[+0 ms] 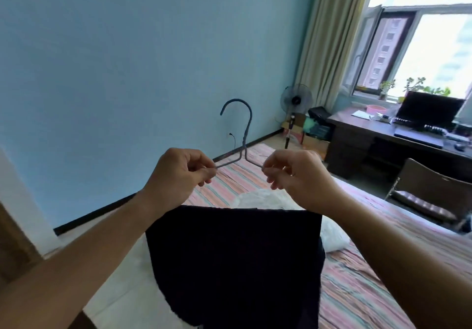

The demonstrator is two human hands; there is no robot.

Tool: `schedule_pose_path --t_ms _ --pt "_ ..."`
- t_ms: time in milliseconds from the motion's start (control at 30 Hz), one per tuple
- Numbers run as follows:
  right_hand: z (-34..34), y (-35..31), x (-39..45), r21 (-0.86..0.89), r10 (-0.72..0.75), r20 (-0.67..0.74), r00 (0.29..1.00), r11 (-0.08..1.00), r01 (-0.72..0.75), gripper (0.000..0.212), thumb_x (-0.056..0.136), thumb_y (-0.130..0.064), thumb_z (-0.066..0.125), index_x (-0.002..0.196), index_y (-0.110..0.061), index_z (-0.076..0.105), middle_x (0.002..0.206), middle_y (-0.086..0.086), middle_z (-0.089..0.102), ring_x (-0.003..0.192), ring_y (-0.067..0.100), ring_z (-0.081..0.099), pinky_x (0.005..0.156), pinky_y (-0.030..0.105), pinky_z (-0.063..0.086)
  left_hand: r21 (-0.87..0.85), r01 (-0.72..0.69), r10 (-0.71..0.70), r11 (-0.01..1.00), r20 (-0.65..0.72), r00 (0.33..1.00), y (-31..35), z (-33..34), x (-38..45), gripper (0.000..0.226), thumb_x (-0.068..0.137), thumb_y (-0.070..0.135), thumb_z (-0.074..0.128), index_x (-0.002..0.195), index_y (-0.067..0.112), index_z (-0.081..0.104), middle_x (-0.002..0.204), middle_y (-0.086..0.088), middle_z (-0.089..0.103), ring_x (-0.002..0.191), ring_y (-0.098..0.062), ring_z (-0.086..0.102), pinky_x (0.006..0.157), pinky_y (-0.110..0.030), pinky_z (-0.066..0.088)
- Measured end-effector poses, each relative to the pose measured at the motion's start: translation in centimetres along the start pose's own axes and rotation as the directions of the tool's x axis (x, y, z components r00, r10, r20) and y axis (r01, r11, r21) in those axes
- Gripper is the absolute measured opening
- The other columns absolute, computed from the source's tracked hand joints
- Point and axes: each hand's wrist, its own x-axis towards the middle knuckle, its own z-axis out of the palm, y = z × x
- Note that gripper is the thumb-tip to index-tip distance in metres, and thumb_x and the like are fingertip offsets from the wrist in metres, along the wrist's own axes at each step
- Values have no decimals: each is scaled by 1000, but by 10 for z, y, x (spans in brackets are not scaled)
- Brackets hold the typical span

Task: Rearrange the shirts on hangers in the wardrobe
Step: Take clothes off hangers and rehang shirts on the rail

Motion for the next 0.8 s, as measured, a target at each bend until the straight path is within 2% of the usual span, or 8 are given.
schedule_pose_path --t_ms 133,267,400,633,733,800 --pt "-10 14 -32 -43 106 -1 994 993 -105 12 92 -10 68 86 -20 70 68 -8 70 61 6 69 66 27 58 -54 -35 40 998 96 995 -4 33 3 8 81 8 78 78 15 75 63 2 71 53 -9 62 61 -19 55" --pt "-16 35 -53 -48 194 -22 981 980 -195 13 92 -9 67 85 -19 70 68 -5 70 60 9 69 62 23 57 -117 -58 79 991 178 981 -10 68 11 16 80 4 78 74 17 73 62 2 71 51 -6 61 58 -18 54" --pt "-15 66 -64 -53 267 -28 963 962 -268 14 91 -8 68 83 -20 69 67 -5 70 58 10 68 61 23 55 -148 -48 84 988 249 965 -27 105 22 17 79 3 78 73 18 73 62 -1 71 54 -11 64 58 -21 55" --pt "10 160 -63 -59 401 46 915 916 -398 14 93 -9 64 83 -18 67 63 -1 67 53 12 66 61 31 58 -91 48 -10 995 383 924 -80 191 55 8 80 6 79 75 10 75 62 -4 71 55 -14 65 61 -29 55" --pt "24 212 -48 -65 463 104 880 886 -458 11 95 -8 62 86 -13 67 65 2 67 55 15 66 60 26 56 -40 99 -71 994 434 898 -106 233 81 6 81 6 78 77 9 74 63 -7 71 58 -17 66 63 -28 54" --pt "34 250 -35 -81 496 125 859 868 -489 11 95 -9 62 86 -11 67 68 4 68 57 13 66 57 20 52 4 121 -110 993 456 883 -127 264 100 10 81 7 78 74 13 74 62 -3 71 57 -13 66 64 -26 54"
